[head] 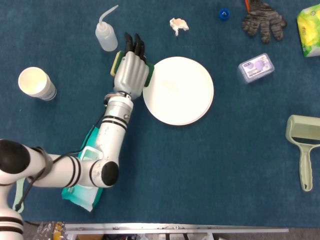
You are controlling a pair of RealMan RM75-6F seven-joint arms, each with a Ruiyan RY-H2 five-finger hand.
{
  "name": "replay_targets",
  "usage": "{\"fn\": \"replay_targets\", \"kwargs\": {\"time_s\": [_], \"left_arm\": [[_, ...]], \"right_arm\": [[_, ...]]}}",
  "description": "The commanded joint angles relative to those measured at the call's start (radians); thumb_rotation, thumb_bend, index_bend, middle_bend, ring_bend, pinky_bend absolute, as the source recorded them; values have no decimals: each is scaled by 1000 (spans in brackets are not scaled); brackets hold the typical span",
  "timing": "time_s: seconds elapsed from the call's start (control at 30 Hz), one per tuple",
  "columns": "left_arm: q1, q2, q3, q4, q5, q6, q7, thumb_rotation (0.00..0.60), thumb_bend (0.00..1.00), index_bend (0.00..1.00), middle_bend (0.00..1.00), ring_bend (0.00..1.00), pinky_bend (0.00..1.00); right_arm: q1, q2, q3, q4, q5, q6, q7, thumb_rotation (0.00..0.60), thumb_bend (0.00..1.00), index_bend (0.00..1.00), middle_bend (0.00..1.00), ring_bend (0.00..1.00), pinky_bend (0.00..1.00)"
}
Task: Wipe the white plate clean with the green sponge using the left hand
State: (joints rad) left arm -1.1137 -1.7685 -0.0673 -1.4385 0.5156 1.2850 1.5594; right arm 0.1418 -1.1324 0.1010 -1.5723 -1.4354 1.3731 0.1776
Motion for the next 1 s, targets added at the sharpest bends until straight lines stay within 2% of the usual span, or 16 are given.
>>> {"fn": "replay_targets", "kwargs": {"time_s": [0.03, 0.4, 0.5, 0.57, 0.67, 0.73, 1.0], "left_arm": [[25, 40, 10, -43, 25, 20, -29, 598, 299, 473, 87, 0, 18], [96, 104, 61, -89, 35, 27, -80, 598, 298, 443, 81, 0, 18], [103, 104, 60, -87, 27, 25, -80, 574, 297, 410, 67, 0, 17], [105, 104, 56, -86, 17, 27, -74, 542, 296, 343, 41, 0, 18], [108, 109, 47, -93, 6, 26, -75, 523, 295, 188, 4, 0, 18], [111, 113, 42, -99, 8, 29, -83, 510, 295, 121, 0, 0, 18], [132, 143, 38, -128, 29, 32, -127, 495, 295, 95, 0, 0, 18]], "right_arm": [[2, 0, -2, 0, -3, -4, 2, 600, 388, 414, 394, 244, 450], [12, -8, -7, -2, -13, -12, 1, 600, 388, 413, 394, 244, 450], [13, -9, -7, -5, -15, -11, 0, 600, 388, 411, 394, 244, 450], [13, -9, -7, -6, -15, -10, -2, 600, 388, 410, 394, 244, 450], [12, -7, -7, -8, -14, -8, -3, 600, 388, 408, 394, 244, 450], [12, -7, -6, -8, -13, -7, -3, 600, 388, 407, 394, 244, 450], [16, -11, -6, -3, -12, -10, 5, 600, 387, 405, 394, 244, 450]]}}
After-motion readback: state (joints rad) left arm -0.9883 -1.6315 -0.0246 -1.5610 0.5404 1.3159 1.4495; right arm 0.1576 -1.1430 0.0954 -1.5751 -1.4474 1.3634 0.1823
